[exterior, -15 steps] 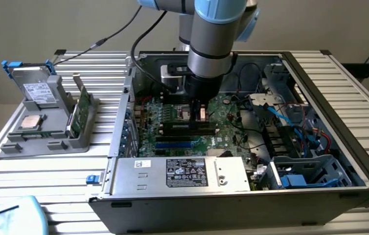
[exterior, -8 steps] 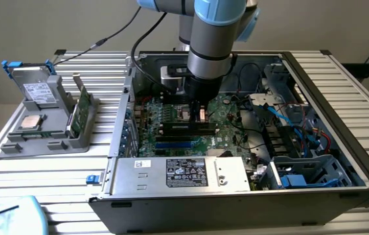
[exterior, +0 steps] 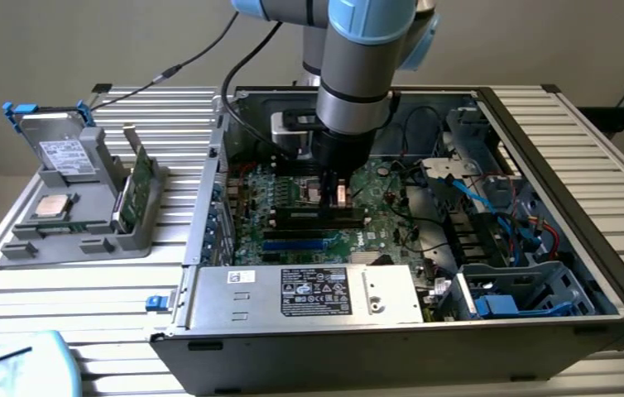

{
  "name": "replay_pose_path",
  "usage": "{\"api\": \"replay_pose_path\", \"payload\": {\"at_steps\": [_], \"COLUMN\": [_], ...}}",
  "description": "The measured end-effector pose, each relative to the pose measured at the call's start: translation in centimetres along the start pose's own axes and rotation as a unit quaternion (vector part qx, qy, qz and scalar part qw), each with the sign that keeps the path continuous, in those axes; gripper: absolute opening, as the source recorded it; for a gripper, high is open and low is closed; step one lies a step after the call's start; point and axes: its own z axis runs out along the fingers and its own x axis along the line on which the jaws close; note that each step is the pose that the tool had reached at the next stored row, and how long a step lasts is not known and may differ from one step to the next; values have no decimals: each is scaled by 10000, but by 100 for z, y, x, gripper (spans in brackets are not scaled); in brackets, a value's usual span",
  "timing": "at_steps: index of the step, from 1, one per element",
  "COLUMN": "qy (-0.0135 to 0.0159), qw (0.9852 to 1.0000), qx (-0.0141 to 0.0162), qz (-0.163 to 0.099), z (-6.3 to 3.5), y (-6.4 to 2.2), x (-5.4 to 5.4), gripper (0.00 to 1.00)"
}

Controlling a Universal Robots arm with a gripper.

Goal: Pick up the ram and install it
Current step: 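Insert the ram into the slot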

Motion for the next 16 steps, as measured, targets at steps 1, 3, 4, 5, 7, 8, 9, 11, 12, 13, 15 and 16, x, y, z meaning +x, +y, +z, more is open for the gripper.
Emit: {"api": "replay_pose_path", "payload": {"at_steps": [1, 3, 4, 5, 7, 8, 9, 11, 12, 13, 15, 16], "qy": [0, 2, 2, 3, 3, 2, 2, 3, 3, 3, 3, 4], "qw": [10000, 10000, 10000, 10000, 10000, 10000, 10000, 10000, 10000, 10000, 10000, 10000], "qx": [3, 10, 11, 11, 15, 22, 32, 42, 44, 45, 47, 47], "qz": [0, 0, 0, 0, 1, 0, -1, -1, -2, -1, -1, -1], "z": [5, 14, 14, 14, 15, 18, 21, 21, 21, 22, 23, 24], "y": [0, 3, 5, 5, 10, 13, 17, 19, 20, 20, 21, 21], "x": [0, 0, 1, 1, 0, 0, -1, -1, -1, -2, -2, -2], "gripper": [15, 15, 15, 15, 15, 15, 15, 15, 15, 15, 15, 15]}}
